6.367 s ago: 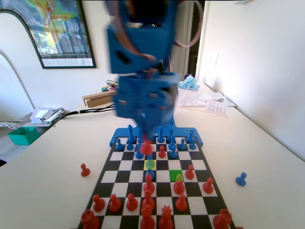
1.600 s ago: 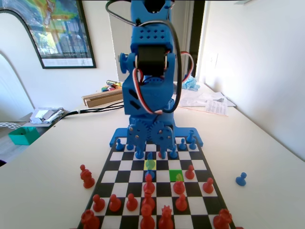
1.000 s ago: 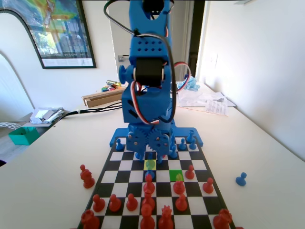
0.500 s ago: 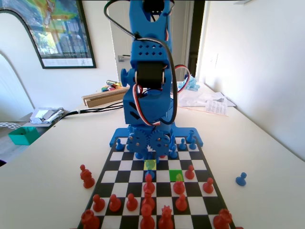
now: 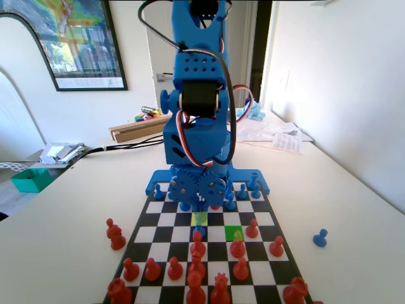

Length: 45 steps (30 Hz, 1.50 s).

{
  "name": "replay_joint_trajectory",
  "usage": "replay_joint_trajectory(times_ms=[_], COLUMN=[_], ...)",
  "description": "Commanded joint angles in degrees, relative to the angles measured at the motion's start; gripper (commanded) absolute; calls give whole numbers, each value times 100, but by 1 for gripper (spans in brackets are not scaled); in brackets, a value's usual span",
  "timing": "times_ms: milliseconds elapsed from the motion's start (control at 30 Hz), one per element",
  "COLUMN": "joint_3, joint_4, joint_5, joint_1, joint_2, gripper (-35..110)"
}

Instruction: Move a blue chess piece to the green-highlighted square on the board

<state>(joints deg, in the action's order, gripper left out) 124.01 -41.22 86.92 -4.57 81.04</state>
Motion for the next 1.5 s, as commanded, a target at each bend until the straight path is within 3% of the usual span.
replay_joint_trajectory(times_ms=[0, 200, 367, 767, 1467], joint_3=[-633, -1626, -1986, -1828, -1564], joint_4=[-536, -1389, -1494, -1274, -606], joint_5=[-79, -360, -642, -1020, -747], joint_1=[-18, 141, 510, 1257, 1160], joint_2=[185, 229, 176, -193, -826], gripper=[1, 1, 1, 1, 1])
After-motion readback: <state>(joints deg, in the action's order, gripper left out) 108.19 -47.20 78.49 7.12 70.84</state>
